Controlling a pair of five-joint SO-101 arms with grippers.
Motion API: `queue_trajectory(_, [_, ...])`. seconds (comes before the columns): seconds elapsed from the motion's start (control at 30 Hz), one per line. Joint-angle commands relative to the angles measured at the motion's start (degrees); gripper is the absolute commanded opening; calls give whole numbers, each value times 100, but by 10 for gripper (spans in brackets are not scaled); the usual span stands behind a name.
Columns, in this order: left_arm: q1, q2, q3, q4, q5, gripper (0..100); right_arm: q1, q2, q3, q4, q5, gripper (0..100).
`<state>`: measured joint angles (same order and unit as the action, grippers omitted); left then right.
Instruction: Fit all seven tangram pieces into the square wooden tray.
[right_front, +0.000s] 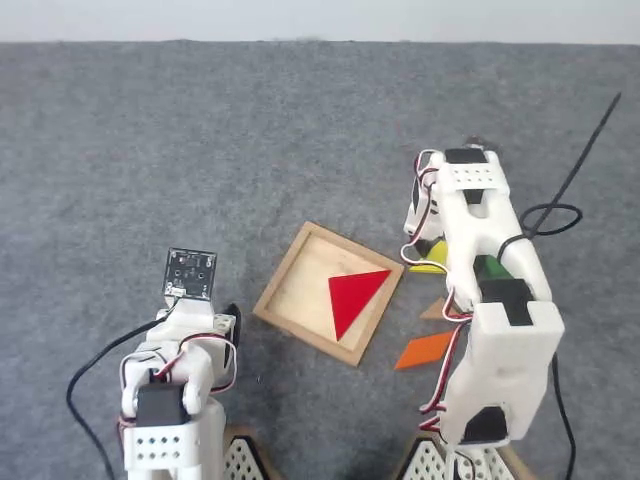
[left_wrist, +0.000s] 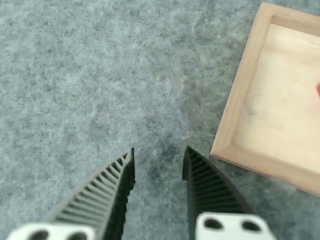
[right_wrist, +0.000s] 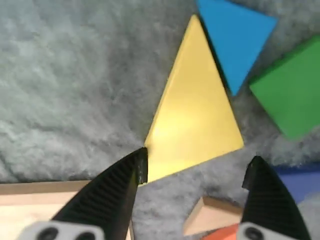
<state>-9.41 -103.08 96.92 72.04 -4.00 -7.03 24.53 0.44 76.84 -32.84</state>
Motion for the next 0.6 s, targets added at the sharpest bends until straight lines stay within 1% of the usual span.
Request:
queue_trajectory(0.0, [9, -158, -48, 53, -35, 153, 75, -31, 185, -409, -132, 308])
queue_trajectory(0.07, [9, -158, -48, 53, -35, 153, 75, -31, 299, -567, -132, 307])
queue_trajectory(0.27, [9, -158, -48, 53, -35, 153, 84, -31, 343, -602, -123, 306])
queue_trajectory(0.33, [9, -158, -48, 53, -35, 153, 84, -31, 334, -602, -123, 273])
queue_trajectory(0.43, [9, -158, -48, 53, -35, 153, 84, -31, 360, -725, -53, 169])
queue_trajectory(0.47, [9, -158, -48, 53, -35, 153, 84, -31, 360, -769, 53, 152])
queue_trajectory(0.57, [9, -158, -48, 53, -35, 153, 75, -48, 360, -752, 211, 148])
